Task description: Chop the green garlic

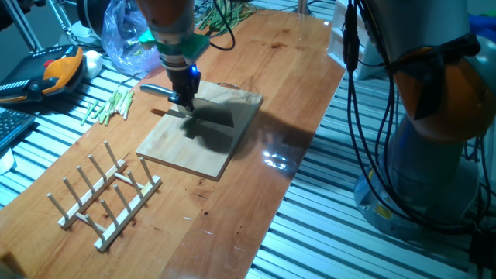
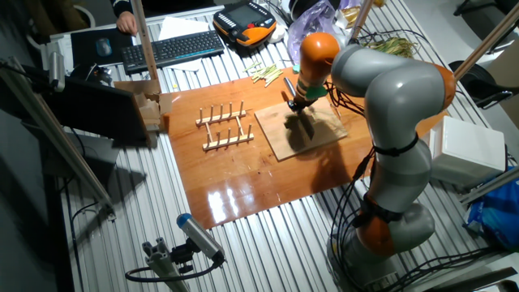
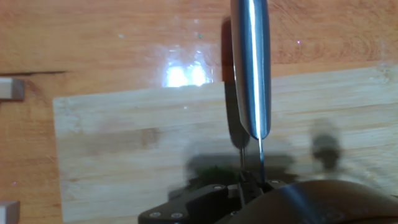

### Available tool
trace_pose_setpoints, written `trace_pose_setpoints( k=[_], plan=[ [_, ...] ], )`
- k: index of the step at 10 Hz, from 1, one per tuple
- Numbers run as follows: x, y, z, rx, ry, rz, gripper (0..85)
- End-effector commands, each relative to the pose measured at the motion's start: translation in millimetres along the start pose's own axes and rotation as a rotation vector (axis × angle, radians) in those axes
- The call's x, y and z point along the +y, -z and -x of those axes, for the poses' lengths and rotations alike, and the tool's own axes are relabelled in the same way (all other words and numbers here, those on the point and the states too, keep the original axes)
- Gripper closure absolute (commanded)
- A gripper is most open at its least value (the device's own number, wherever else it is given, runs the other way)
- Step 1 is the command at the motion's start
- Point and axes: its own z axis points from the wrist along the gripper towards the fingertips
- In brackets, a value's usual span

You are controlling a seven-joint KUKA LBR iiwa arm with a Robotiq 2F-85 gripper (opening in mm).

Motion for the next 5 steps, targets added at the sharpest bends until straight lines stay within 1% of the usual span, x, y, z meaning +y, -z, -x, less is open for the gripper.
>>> trace_pose_setpoints(
  k=[1,2,3,5],
  plan=[
    [-1.5,-0.7,-0.5,-0.002,0.001,0.001,85.0],
    [-0.6,-1.4,0.0,-0.002,0.000,0.002,85.0],
    [0.6,-3.8,1.5,-0.008,-0.003,0.001,85.0],
    [0.8,-13.4,6.6,-0.025,-0.001,0.005,85.0]
  ],
)
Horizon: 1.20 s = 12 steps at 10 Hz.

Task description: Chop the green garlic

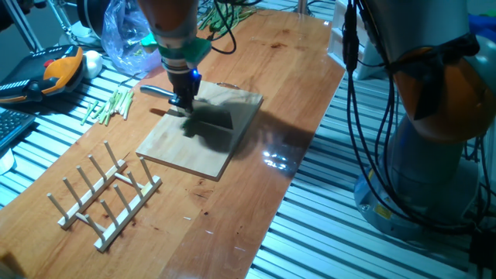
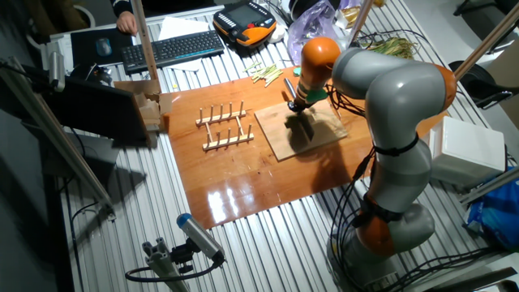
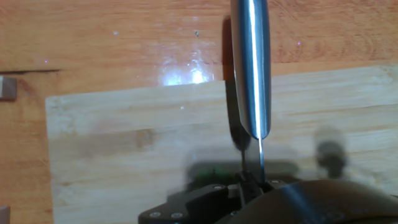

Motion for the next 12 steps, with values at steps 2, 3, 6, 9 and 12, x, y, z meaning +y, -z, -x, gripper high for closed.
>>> trace_pose_setpoints(
  k=[2,3,6,9,12],
  plan=[
    [6.4,-2.4,4.8,-0.006,-0.013,-0.007,85.0],
    [10.0,6.2,11.6,0.006,-0.017,-0.014,85.0],
    [10.1,17.5,12.4,0.029,-0.017,-0.012,85.0],
    [-0.6,15.1,-1.5,0.025,-0.005,-0.002,85.0],
    [5.9,8.4,-6.8,0.012,-0.022,-0.001,85.0]
  ],
)
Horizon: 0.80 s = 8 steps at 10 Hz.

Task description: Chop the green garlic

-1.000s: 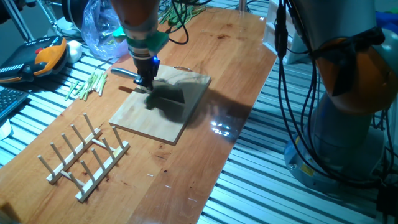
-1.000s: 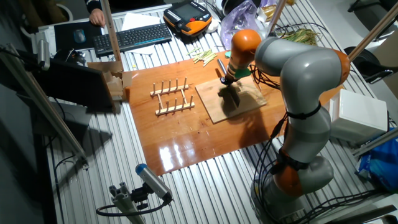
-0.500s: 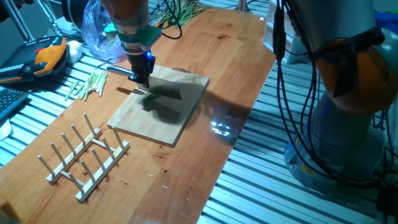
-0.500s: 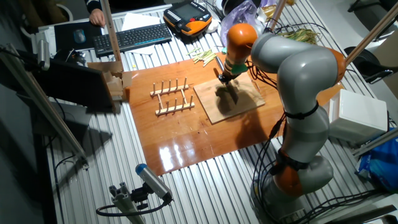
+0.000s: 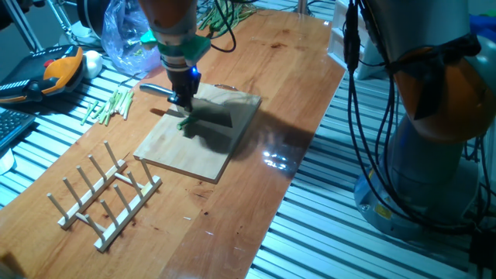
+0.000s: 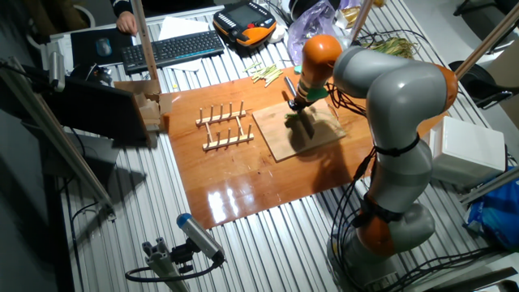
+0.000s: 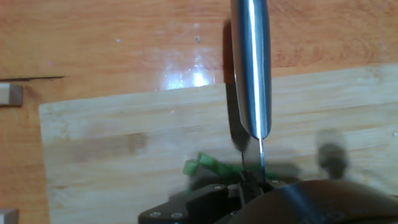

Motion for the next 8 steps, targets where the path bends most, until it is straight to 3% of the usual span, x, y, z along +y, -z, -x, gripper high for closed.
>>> trace_pose_setpoints(
  k=[1,5,6,8],
  plan=[
    [0.7,0.0,0.0,0.002,-0.001,0.000,85.0],
    [-1.5,-12.8,4.3,-0.021,0.005,0.005,85.0],
    [0.2,-16.7,9.0,-0.037,0.006,0.002,85.0],
    [0.3,-8.1,22.5,-0.032,0.012,-0.006,85.0]
  ],
)
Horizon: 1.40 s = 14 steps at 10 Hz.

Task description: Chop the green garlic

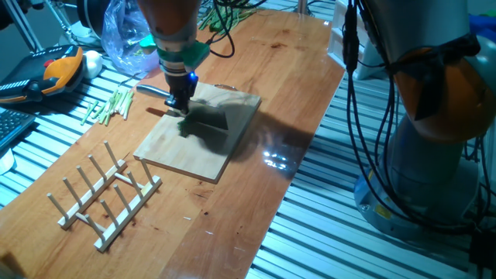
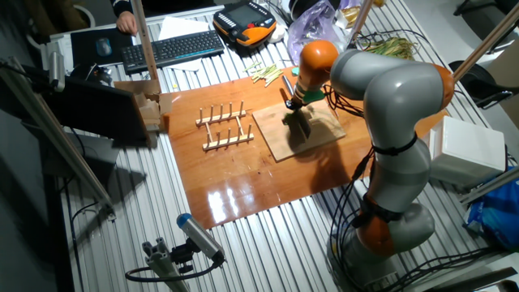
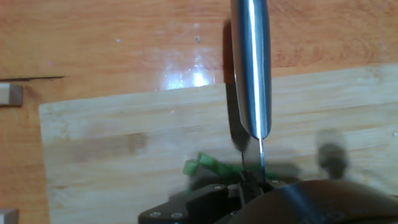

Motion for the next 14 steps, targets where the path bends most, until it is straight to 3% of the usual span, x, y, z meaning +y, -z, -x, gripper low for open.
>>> trace_pose_setpoints(
  k=[1,4,7,14],
  plan=[
    [-1.8,7.2,5.3,-0.001,0.005,-0.002,85.0],
    [-4.5,20.3,-3.3,0.033,0.010,0.003,85.0],
    [-10.4,15.7,-15.8,0.020,-0.021,-0.004,85.0],
    [-13.3,-0.5,-11.5,0.005,-0.064,-0.001,85.0]
  ],
)
